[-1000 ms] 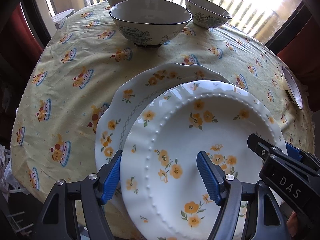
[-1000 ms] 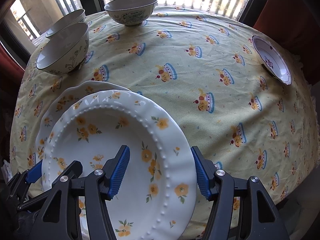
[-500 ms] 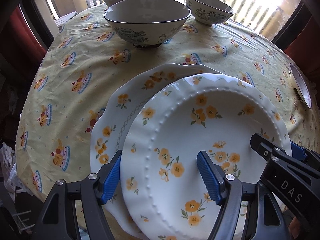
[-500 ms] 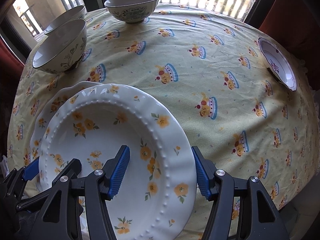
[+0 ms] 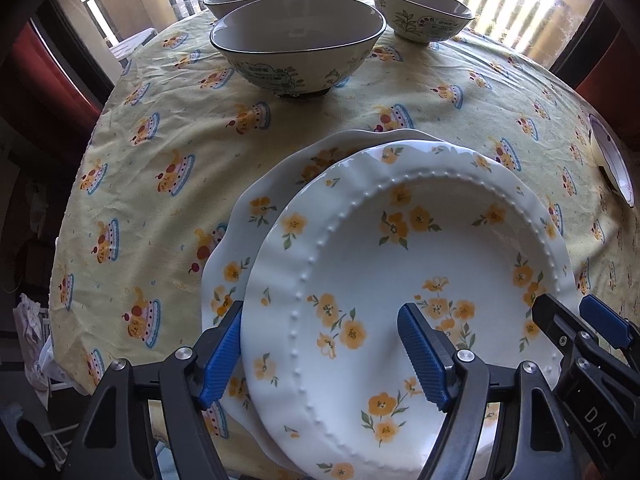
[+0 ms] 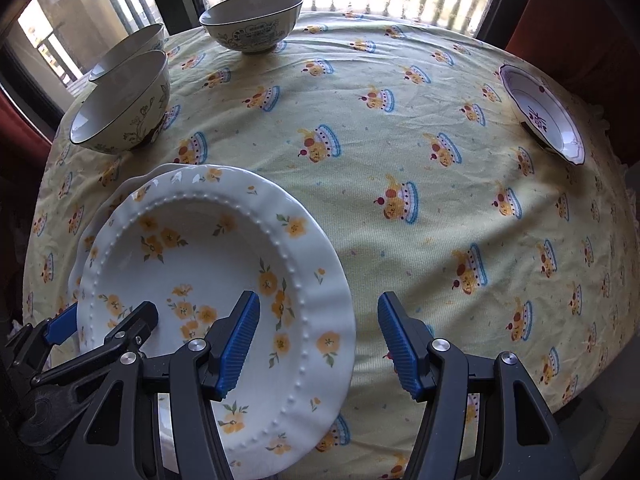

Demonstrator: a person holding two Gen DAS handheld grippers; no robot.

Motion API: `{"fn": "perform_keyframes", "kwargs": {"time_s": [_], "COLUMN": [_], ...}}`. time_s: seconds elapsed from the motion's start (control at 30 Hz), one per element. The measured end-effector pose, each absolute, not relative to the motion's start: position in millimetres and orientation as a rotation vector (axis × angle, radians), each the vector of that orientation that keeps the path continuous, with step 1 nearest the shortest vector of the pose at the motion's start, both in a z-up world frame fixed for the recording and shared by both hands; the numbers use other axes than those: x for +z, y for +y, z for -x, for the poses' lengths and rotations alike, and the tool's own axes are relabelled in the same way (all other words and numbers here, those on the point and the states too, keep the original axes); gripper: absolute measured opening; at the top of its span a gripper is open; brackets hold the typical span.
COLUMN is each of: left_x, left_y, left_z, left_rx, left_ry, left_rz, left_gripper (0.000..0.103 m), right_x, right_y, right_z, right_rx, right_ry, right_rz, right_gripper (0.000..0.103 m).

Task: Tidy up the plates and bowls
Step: 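Lower the dotted-rim plate onto the yellow-flower plate and open both grippers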

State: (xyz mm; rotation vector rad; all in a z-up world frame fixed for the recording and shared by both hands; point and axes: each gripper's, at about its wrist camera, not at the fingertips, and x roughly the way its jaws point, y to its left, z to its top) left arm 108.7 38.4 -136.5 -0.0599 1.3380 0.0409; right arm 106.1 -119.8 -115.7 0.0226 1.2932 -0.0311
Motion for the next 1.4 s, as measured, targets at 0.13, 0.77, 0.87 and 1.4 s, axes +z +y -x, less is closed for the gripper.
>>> {"fn": "perform_keyframes", "kwargs": {"time_s": [0.13,0.77,0.87,1.4], "left_x": [-129,-116,-116,-89], "left_y": [38,66,66,35], "left_z": [-107,-98,-98,-107], "left_rx": [0.022,-0.063,-0.08,-0.138], "left_ry": [1.311,1.27,1.272,1.167], "left_rz": [0.003,0.008,0.011,0.02], "left_gripper": [0.078,0.079,0.079,0.082], "right_x": [-117,-127,-127,-84], "right_y": [-124,-88,-90,-116], "right_z": [-91,-85,-85,-79], "right_rx": [-0.054,-0.113,-0.121,-0.169], "right_ry": [1.297,1.326,1.322,1.208], "right_rz": [-0.033,-0.005,-0.034,-0.077], "right_gripper": [0.063,0.041,0.043,0.071]}}
